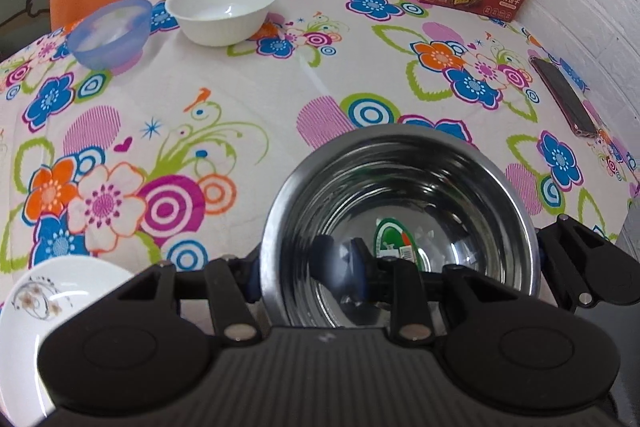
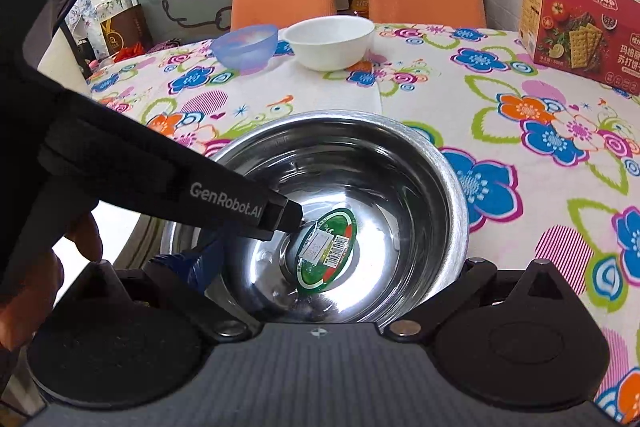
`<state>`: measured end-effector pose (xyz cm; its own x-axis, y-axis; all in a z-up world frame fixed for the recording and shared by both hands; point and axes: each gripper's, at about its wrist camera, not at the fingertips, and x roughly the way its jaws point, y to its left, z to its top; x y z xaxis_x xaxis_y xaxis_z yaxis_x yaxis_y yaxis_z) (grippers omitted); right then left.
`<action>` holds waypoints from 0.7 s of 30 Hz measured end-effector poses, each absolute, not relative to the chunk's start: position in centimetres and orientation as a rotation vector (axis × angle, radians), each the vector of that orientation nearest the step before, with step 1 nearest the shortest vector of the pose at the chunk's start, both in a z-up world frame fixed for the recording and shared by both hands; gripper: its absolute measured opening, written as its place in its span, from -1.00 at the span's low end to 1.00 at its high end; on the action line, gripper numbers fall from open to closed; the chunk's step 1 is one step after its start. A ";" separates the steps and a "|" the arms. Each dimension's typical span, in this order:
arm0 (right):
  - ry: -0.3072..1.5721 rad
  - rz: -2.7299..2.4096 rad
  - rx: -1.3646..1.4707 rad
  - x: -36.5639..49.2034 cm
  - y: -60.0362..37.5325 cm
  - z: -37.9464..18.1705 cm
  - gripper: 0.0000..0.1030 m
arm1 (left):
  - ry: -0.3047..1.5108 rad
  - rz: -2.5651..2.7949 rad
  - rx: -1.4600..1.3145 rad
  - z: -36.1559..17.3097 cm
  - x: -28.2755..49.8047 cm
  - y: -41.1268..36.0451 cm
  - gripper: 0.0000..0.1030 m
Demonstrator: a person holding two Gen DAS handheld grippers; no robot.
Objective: Organize plates and bowls
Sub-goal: 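Lower the steel bowl onto the plate stack and open the left tool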
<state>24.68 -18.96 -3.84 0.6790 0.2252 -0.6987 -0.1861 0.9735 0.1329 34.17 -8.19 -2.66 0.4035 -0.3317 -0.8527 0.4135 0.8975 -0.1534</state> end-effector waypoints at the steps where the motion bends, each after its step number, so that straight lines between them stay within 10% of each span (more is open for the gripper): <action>1: 0.794 0.234 0.054 24.5 -18.8 -4.0 0.74 | 1.057 -0.469 0.088 -2.8 33.9 -8.0 -0.47; 8: 0.810 0.240 0.071 24.3 -18.8 -4.6 0.74 | 1.042 -0.473 0.110 -3.1 33.3 -8.0 -0.46; 13: 0.823 0.284 0.047 23.7 -19.0 -4.8 0.72 | 1.016 -0.478 0.109 -3.2 32.8 -8.4 0.16; 21: 0.716 0.195 0.068 22.6 -22.4 -1.8 0.71 | 0.938 -0.412 0.069 -0.7 33.1 -6.8 0.41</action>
<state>22.57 -22.40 -1.77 0.7374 0.2005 -0.6450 -0.1540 0.9797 0.1284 33.09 -6.80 -0.70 0.5200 -0.3136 -0.7945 0.3726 0.9203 -0.1194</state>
